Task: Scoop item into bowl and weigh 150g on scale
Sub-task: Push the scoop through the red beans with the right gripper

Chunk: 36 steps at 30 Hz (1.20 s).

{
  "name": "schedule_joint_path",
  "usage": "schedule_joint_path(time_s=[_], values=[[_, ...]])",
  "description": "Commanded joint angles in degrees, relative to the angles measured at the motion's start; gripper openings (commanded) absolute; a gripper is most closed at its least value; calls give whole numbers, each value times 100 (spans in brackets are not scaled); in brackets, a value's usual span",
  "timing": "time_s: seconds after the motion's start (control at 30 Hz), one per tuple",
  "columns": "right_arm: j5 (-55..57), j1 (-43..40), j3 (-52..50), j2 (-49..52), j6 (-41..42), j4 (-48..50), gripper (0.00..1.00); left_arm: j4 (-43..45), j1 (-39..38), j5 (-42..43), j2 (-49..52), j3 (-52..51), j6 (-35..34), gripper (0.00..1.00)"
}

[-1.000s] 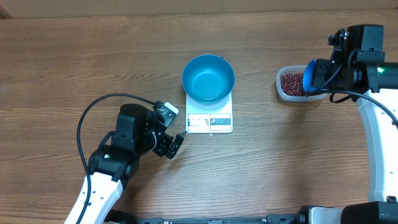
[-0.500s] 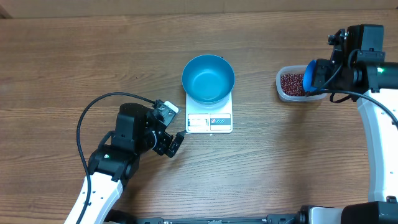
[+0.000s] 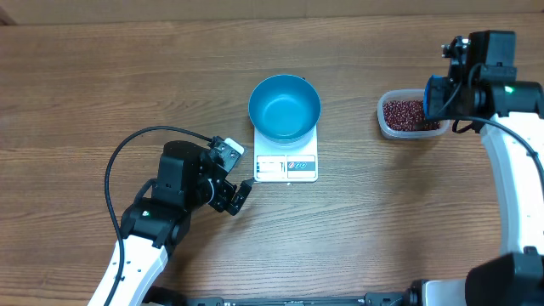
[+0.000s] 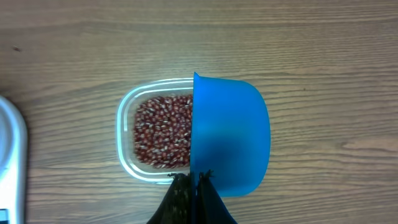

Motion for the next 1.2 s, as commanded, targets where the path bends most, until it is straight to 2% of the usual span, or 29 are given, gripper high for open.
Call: schedule_joint_path(time_s=[0.0, 0.47, 0.67, 1.17], values=[[192, -28, -22, 221, -334, 131, 4, 20, 17, 11, -61, -28, -2, 100], [514, -28, -22, 1119, -887, 393, 4, 17, 17, 9, -61, -28, 0, 99], [496, -28, -22, 1309, -885, 487, 4, 17, 17, 9, -61, -28, 0, 100], [-284, -28, -328, 1329, -879, 271, 4, 17, 17, 11, -61, -28, 0, 99]])
